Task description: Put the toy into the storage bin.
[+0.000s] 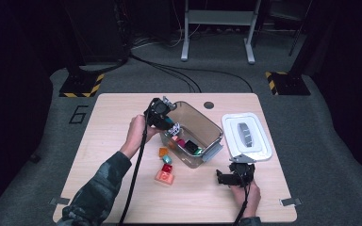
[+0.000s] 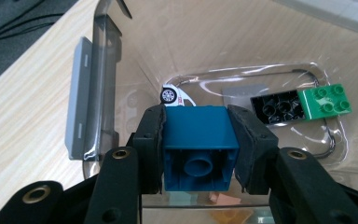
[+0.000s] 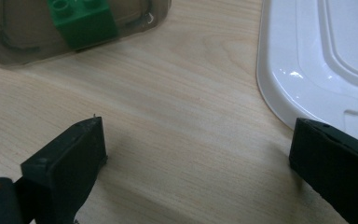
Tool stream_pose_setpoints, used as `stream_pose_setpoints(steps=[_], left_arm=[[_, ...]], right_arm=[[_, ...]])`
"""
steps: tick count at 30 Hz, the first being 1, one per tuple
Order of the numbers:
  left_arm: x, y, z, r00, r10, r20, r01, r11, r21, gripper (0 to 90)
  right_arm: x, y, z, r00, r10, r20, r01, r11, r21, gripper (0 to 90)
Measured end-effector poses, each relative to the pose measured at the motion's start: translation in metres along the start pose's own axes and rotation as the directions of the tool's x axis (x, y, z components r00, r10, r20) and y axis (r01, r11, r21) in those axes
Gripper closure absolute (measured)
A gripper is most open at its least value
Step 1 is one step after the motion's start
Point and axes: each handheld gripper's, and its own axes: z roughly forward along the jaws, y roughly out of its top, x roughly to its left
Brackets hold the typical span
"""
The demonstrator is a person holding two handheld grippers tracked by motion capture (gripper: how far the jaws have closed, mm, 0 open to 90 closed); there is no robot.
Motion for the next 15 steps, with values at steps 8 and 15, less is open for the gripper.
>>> stream_pose_setpoints(steps=[8, 15], left_arm=[[0.0008, -0.0055, -0.0004, 1.0000, -0.005, 0.008, 0.005, 0.9999, 0.009, 58.0], [0.0006, -0.0074, -0.0062, 0.9999, -0.010, 0.010, 0.010, 0.9998, 0.017, 47.2]], right_arm=[[0.0000, 0.0000, 0.0000, 1.0000, 0.000, 0.000, 0.000, 1.000, 0.000, 2.9], [0.0001, 0.0000, -0.0001, 1.0000, 0.001, 0.000, -0.001, 1.000, 0.000, 2.9]])
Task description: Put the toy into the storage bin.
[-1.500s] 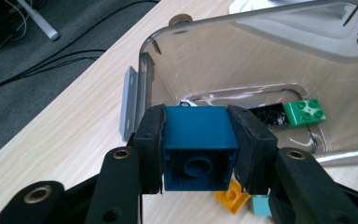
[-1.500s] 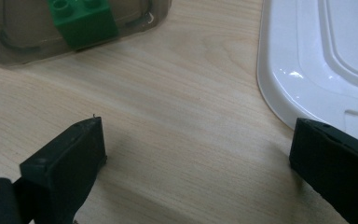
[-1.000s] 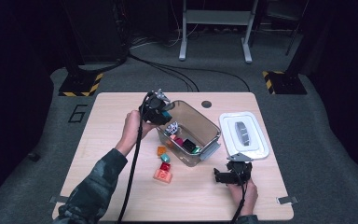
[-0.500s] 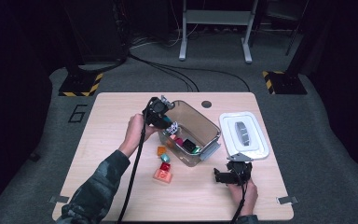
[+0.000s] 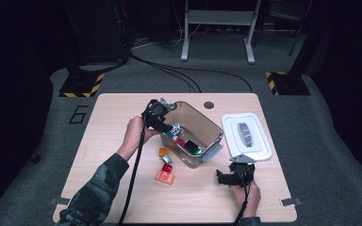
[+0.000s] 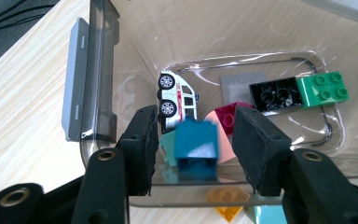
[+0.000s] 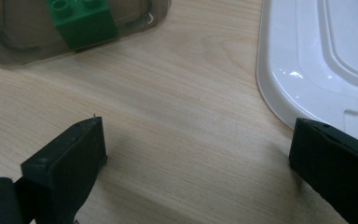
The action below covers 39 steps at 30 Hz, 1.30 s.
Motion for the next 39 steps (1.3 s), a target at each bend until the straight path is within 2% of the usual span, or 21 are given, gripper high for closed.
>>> stream_pose_setpoints(steps=[4, 10, 12, 19, 28, 32, 36, 39], left_arm=[[-0.002, -0.004, -0.010, 0.9999, 0.003, -0.016, -0.004, 0.9995, -0.031, 35.2], [-0.010, -0.019, -0.030, 0.9998, 0.000, -0.019, -0.002, 0.9964, -0.085, 19.5], [-0.012, -0.025, -0.036, 0.9997, 0.006, -0.023, -0.008, 0.9952, -0.098, 17.7], [-0.020, -0.051, -0.048, 0.9996, -0.016, -0.024, 0.013, 0.9915, -0.129, 14.7], [-0.031, -0.079, -0.041, 0.9997, -0.023, 0.004, 0.023, 0.9928, -0.118, 15.0], [-0.036, -0.090, -0.032, 0.9997, -0.021, 0.014, 0.022, 0.9954, -0.093, 15.4], [-0.043, -0.101, -0.019, 0.9983, -0.035, 0.046, 0.038, 0.9972, -0.064, 15.7], [-0.048, -0.108, -0.007, 0.9975, -0.032, 0.063, 0.034, 0.9989, -0.031, 16.3]], right_arm=[[0.000, 0.000, 0.000, 1.0000, 0.000, 0.000, 0.000, 1.000, 0.000, 3.0], [0.000, 0.000, 0.000, 1.0000, 0.000, 0.000, 0.000, 1.000, 0.000, 3.0], [0.000, 0.000, 0.000, 1.0000, 0.000, 0.000, 0.000, 1.000, 0.000, 3.0], [0.000, 0.000, 0.000, 1.0000, 0.000, 0.003, 0.000, 1.000, -0.001, 3.2], [0.000, 0.000, 0.000, 1.0000, 0.001, 0.003, -0.001, 1.000, -0.001, 3.2], [0.000, 0.000, 0.000, 1.0000, 0.001, 0.003, -0.001, 1.000, -0.001, 3.2], [0.000, 0.000, 0.000, 1.0000, 0.001, 0.003, -0.001, 1.000, -0.001, 3.2], [0.000, 0.000, 0.000, 1.0000, 0.001, 0.003, -0.001, 1.000, -0.001, 3.2]])
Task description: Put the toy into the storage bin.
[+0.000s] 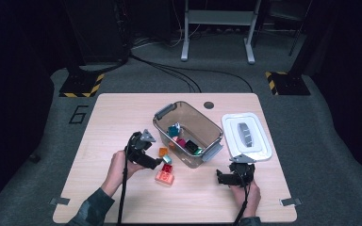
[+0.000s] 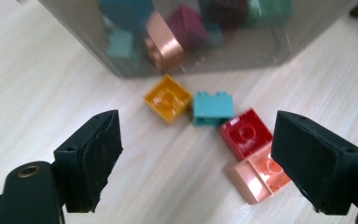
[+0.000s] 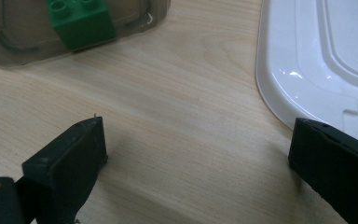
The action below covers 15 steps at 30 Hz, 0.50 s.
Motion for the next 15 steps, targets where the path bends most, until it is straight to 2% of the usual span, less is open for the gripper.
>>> stream_pose_setpoints(steps=[3, 9, 12, 13, 14, 15], left_arm=[[-0.007, -0.007, 0.011, 0.9996, 0.002, 0.029, -0.003, 0.9997, 0.026, 15.9], [-0.023, -0.015, 0.028, 0.9977, -0.016, 0.066, 0.014, 0.9996, 0.026, 15.1], [-0.030, -0.015, 0.034, 0.9977, -0.022, 0.064, 0.021, 0.9994, 0.027, 14.8], [-0.031, -0.015, 0.036, 0.9972, -0.014, 0.074, 0.011, 0.9990, 0.042, 14.8], [-0.034, -0.015, 0.038, 0.9984, -0.009, 0.056, 0.006, 0.9989, 0.045, 14.8], [-0.036, -0.015, 0.040, 0.9984, -0.009, 0.056, 0.006, 0.9986, 0.052, 14.8]], right_arm=[[0.000, 0.000, 0.000, 1.0000, 0.000, 0.000, 0.000, 1.000, 0.000, 3.2], [0.000, 0.000, 0.000, 1.0000, 0.000, 0.000, 0.000, 1.000, 0.000, 3.3], [0.000, 0.000, 0.000, 1.0000, 0.000, 0.000, 0.000, 1.000, 0.000, 3.3], [0.000, 0.000, 0.000, 1.0000, 0.001, 0.000, -0.001, 1.000, 0.000, 3.3], [0.000, 0.000, 0.000, 1.0000, 0.000, 0.000, 0.000, 1.000, 0.000, 3.3], [0.000, 0.000, 0.000, 1.0000, 0.000, 0.001, 0.000, 1.000, 0.000, 3.3]])
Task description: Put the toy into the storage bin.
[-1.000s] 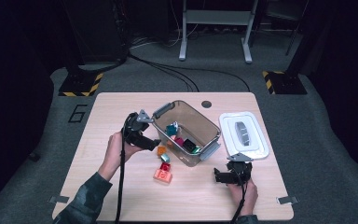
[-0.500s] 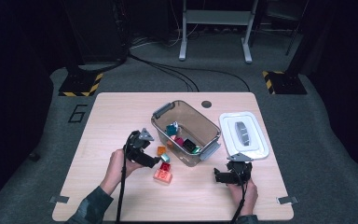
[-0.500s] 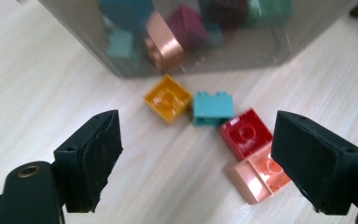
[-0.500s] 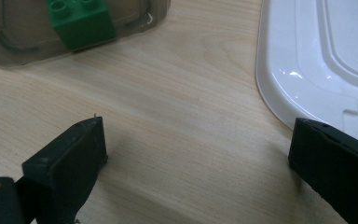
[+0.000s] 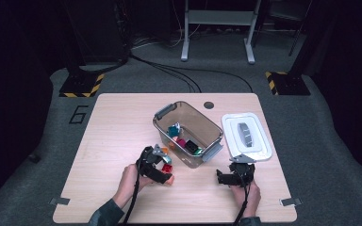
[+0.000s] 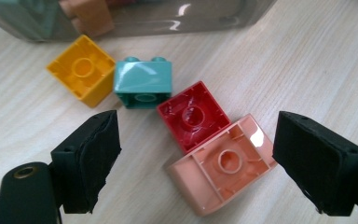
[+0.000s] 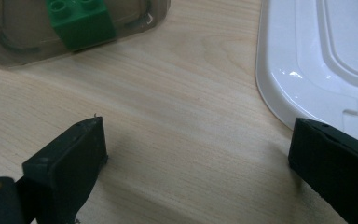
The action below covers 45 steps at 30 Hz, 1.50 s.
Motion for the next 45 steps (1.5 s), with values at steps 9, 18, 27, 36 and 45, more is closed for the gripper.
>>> stream_pose_setpoints(steps=[9, 18, 27, 36, 45], left_arm=[[0.000, -0.013, 0.000, 0.9999, -0.001, -0.016, 0.001, 0.9998, 0.022, 15.3], [0.011, -0.032, -0.016, 0.9988, -0.010, -0.049, 0.013, 0.9983, 0.057, 15.5], [0.017, -0.037, -0.031, 0.9958, -0.057, -0.072, 0.057, 0.9984, 0.000, 14.8], [0.004, -0.024, -0.010, 0.9983, -0.029, -0.051, 0.030, 0.9995, 0.013, 14.7], [0.015, -0.041, -0.018, 0.9956, -0.040, -0.085, 0.043, 0.9983, 0.039, 17.1]], right_arm=[[0.000, 0.000, 0.000, 1.0000, 0.000, 0.000, 0.000, 1.000, 0.000, 3.4], [0.000, 0.000, 0.000, 1.0000, 0.000, 0.001, 0.000, 1.000, 0.000, 3.4], [0.000, 0.000, 0.000, 1.0000, 0.001, 0.002, -0.001, 1.000, -0.001, 3.6], [0.000, 0.000, 0.000, 1.0000, 0.001, 0.003, -0.001, 1.000, -0.001, 3.6], [0.000, 0.000, 0.000, 1.0000, 0.001, 0.003, -0.001, 1.000, -0.001, 3.6]])
